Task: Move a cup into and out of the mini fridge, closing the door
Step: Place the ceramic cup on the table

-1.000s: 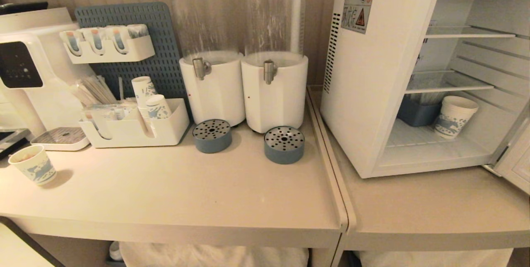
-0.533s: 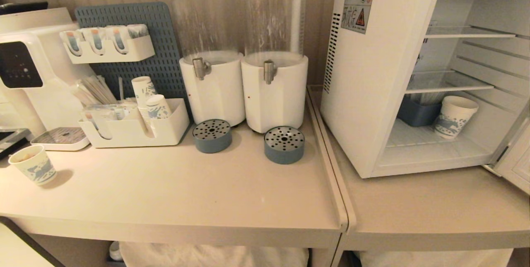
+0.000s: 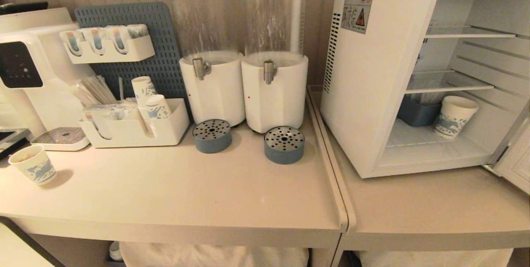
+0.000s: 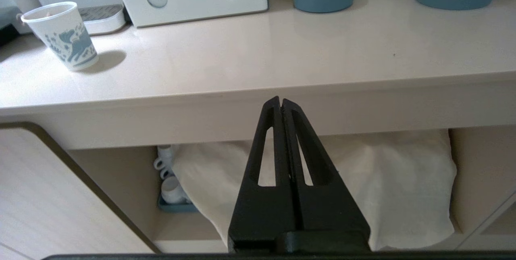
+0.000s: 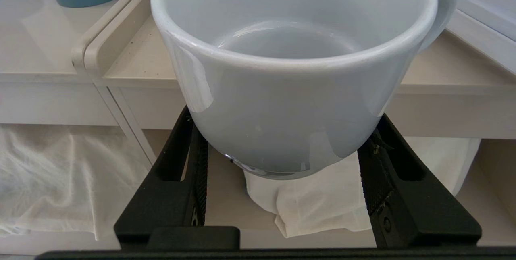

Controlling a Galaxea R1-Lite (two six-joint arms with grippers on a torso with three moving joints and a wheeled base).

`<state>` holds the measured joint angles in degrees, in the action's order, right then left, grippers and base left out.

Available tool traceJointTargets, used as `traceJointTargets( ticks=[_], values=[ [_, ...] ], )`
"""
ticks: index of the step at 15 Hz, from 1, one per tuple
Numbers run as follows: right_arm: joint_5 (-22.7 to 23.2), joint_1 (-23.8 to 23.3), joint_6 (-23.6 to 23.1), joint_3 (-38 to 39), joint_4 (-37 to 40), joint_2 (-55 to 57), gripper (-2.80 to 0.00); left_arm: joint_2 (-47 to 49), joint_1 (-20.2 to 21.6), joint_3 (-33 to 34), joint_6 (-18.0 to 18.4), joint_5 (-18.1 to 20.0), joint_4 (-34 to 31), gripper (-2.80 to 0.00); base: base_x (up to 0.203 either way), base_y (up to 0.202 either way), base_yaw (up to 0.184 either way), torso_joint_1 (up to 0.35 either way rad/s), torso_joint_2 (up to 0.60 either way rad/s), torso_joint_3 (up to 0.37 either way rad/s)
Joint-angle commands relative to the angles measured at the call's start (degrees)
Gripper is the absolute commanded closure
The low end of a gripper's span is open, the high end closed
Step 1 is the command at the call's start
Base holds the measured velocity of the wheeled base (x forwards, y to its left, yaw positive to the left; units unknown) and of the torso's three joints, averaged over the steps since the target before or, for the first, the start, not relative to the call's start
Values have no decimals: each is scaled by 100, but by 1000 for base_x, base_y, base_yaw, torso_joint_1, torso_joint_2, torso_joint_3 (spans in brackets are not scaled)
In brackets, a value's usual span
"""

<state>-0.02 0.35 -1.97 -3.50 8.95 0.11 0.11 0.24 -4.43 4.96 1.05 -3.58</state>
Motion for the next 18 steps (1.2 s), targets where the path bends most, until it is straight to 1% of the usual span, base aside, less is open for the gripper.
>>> traceJointTargets(
  ticks=[1, 2, 3, 4, 9, 13, 15, 18],
  values=[
    [2, 3, -5, -2, 2, 7, 0, 1, 2, 37, -8, -12, 36, 0, 0, 0, 0, 0, 0, 0],
    [2, 0, -5, -2, 2, 7, 0, -3, 2, 82, -8, -54, 81, 0, 0, 0, 0, 0, 0, 0],
    [2, 9, -5, -2, 2, 7, 0, -3, 2, 334, -24, -54, 254, 0, 0, 0, 0, 0, 0, 0],
    [2, 0, -5, -2, 2, 7, 0, -2, 2, 452, -24, -35, 319, 0, 0, 0, 0, 0, 0, 0],
    [2, 7, -5, -2, 10, 14, 0, -2, 2, 443, -117, -26, 324, 0, 0, 0, 0, 0, 0, 0],
    [2, 0, -5, -2, 10, 7, 0, -2, 2, 434, -109, -17, 331, 0, 0, 0, 0, 0, 0, 0],
    [2, 9, -5, -2, 10, 7, 0, -2, 2, 434, -127, -17, 331, 0, 2, 110, -7, 4, 1, 1],
    [2, 8, -5, -2, 10, 7, 0, -2, 2, 434, -145, -17, 324, 0, 0, 194, 10, 3, 4, 3]
  ],
)
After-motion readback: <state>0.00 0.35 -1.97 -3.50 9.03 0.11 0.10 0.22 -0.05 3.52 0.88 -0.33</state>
